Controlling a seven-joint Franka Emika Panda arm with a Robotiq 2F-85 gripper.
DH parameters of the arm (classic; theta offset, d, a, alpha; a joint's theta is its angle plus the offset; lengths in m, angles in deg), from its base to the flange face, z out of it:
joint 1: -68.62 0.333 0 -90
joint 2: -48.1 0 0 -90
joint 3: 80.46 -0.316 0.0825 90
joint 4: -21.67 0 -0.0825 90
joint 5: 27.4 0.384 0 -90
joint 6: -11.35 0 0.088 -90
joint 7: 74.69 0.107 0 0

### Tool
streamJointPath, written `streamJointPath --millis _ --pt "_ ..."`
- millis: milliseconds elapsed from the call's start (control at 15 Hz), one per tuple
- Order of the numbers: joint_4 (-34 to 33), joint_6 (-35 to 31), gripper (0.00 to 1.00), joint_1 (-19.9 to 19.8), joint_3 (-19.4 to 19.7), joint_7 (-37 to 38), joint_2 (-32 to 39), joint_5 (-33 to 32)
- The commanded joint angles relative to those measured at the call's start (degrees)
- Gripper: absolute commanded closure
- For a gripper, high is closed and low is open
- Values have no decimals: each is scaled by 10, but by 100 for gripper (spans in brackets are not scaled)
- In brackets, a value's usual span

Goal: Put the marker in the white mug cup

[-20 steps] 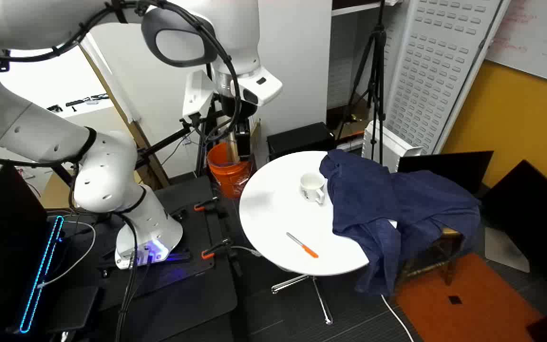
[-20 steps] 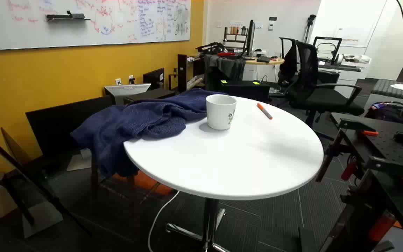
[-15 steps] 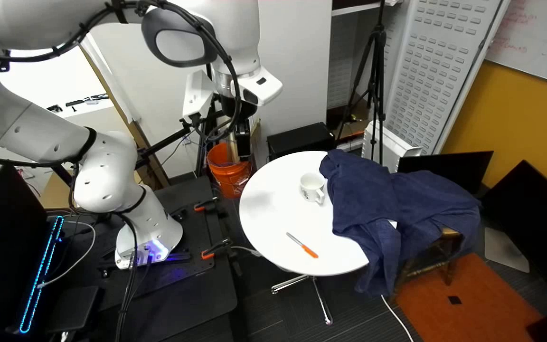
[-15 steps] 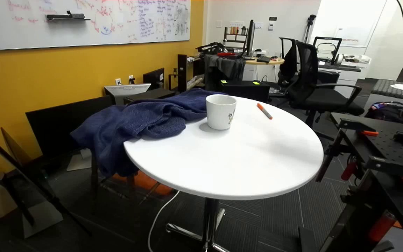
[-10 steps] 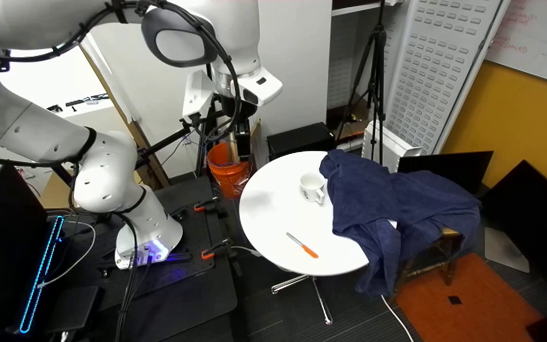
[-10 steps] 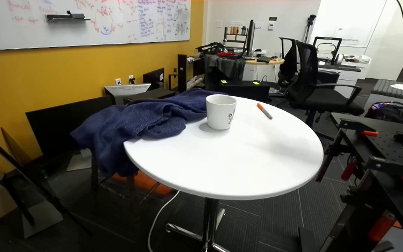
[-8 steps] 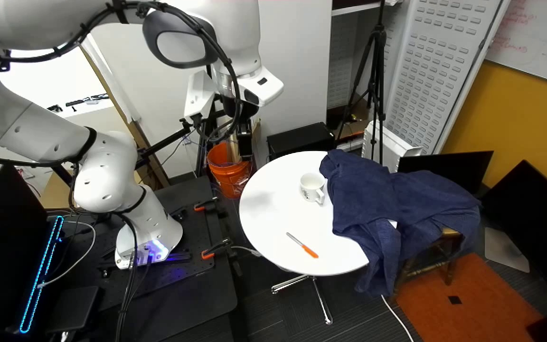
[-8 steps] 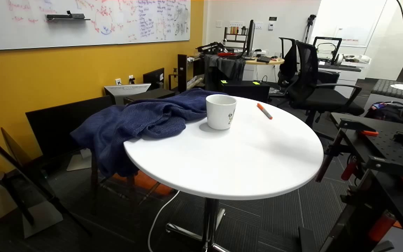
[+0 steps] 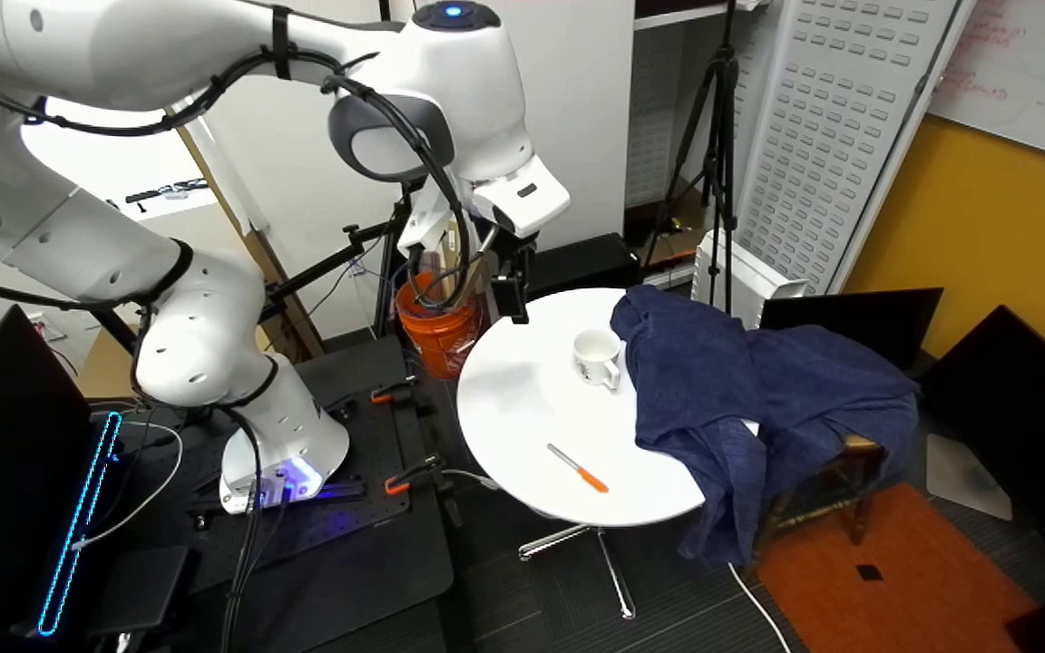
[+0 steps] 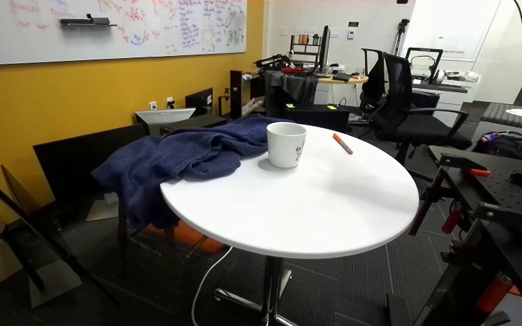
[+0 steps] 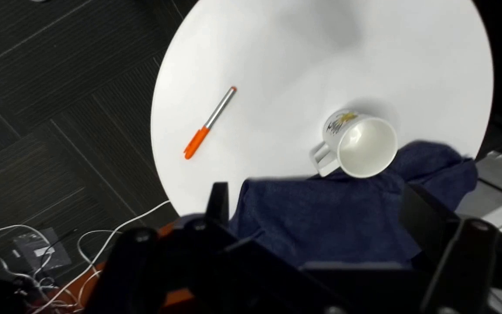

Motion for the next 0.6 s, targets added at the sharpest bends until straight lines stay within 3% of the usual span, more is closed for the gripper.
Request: streamJointPath --millis 0,267,533 --pt "19 -83 0 -39 -42 107 30 -32" --pt "23 -125 0 -70 -65 221 71 -76" --pt "6 -147 0 -77 -52 247 136 -85"
